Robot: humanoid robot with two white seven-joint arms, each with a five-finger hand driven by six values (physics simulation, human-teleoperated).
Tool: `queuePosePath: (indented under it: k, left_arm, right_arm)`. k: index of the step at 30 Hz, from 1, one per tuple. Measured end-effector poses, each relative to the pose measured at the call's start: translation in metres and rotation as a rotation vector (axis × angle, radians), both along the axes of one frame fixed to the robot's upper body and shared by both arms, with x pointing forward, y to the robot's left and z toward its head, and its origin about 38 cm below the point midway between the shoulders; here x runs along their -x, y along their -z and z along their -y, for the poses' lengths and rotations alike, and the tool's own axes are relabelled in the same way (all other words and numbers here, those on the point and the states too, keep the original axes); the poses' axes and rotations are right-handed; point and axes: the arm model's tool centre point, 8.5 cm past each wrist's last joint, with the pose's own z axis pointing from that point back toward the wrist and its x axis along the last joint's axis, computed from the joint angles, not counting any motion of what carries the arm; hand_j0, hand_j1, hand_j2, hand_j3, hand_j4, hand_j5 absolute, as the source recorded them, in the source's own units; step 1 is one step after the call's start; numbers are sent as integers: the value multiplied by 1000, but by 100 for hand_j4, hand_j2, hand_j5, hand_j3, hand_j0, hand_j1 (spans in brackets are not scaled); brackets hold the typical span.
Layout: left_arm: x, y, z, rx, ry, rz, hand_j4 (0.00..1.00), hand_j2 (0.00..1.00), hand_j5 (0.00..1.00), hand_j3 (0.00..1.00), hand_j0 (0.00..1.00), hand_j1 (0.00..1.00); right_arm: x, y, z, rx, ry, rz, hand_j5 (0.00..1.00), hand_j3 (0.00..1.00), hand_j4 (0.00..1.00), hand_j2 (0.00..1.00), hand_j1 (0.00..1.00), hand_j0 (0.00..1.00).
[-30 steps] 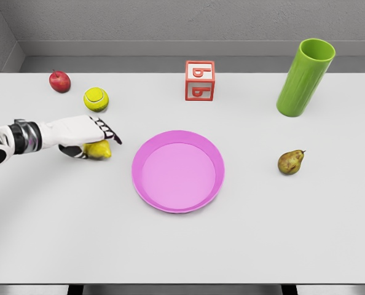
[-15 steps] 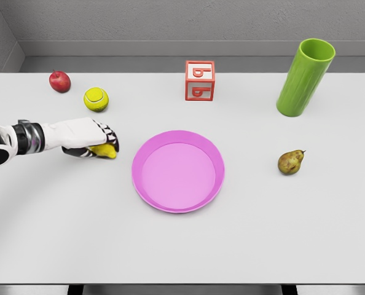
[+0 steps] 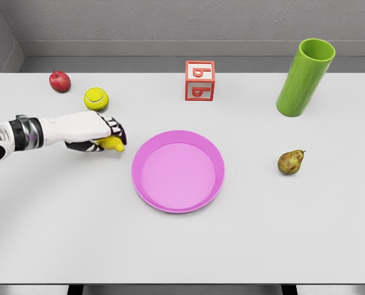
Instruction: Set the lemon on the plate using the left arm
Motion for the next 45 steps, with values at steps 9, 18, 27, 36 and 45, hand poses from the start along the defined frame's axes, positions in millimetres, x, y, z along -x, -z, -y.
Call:
queuePosePath:
  k: [9,18,27,36,45]
  left_arm:
    - [17,-20,32,58,105,51,52,52,52,52,52,52]
    - [47,-30,74,124,250,62,53,53,53,53,53,53]
    - [58,-31,113,177,340,66,98,98,98,98,98,98]
    - [46,-41,99,181,293,94,100,100,100,100,100,100]
    - [-6,-38,-61,199,-171,40,100,100,100,100,100,100]
  right_arm:
    - [0,0,0,0,0,0,100,100,100,100,100,100]
    - [0,0,0,0,0,0,100,100,100,100,100,100]
    - [0,0,0,0,0,0,100,100,100,100,100,100]
    - [0,0,0,0,0,0,100,100,100,100,100,100]
    - [0,0,0,0,0,0,100,100,100,100,100,100]
